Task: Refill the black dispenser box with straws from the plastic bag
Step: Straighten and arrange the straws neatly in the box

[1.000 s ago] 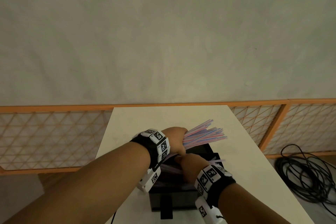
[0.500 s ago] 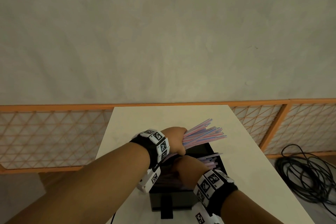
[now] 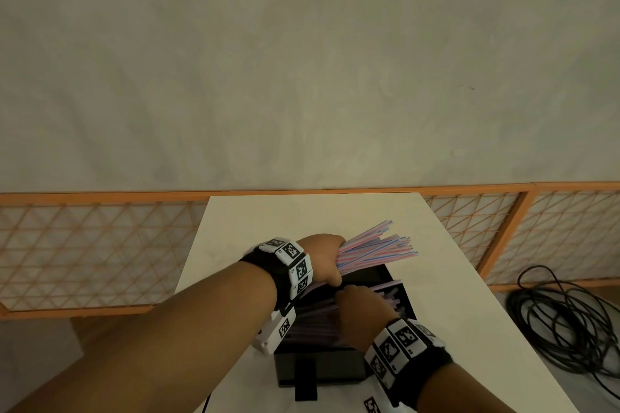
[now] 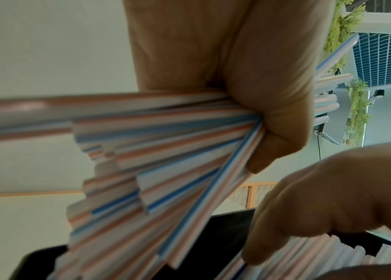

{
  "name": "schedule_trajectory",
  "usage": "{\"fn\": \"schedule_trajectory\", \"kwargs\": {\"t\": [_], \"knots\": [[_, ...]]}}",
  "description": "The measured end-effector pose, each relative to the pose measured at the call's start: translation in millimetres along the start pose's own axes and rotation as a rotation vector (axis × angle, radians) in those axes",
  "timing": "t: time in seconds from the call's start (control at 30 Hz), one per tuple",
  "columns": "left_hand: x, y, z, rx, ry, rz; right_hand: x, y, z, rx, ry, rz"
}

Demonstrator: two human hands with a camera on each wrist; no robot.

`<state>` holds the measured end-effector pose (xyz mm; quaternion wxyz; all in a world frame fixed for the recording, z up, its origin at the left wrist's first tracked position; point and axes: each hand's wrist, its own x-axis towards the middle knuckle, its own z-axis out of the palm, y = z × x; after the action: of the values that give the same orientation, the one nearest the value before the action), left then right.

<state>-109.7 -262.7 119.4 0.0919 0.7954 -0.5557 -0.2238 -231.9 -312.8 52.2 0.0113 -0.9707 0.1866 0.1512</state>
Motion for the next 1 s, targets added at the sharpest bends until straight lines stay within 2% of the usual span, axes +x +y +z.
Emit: {"fn": "schedule_trajectory", "kwargs": {"t": [0.2, 0.33, 0.43, 0.6, 1.0], "knots": [[-1, 1, 0, -0.011, 0.005, 0.005, 8, 6, 3, -0.072, -0.139, 0.136], [-1, -1, -1, -0.017, 0.007, -0.001, 13, 9, 6, -0.103, -0.196, 0.120], [-2, -2, -1, -0.013, -0.002, -0.008, 19, 10, 12, -0.021, -0.249, 0.155], [-3, -2, 1, -0.016, -0.004, -0.011, 20, 16, 16, 0.074, -0.180, 0.166], [8, 5, 13, 0.071, -0.050, -0.043, 8, 13, 3, 0.023, 0.043, -0.104]]}}
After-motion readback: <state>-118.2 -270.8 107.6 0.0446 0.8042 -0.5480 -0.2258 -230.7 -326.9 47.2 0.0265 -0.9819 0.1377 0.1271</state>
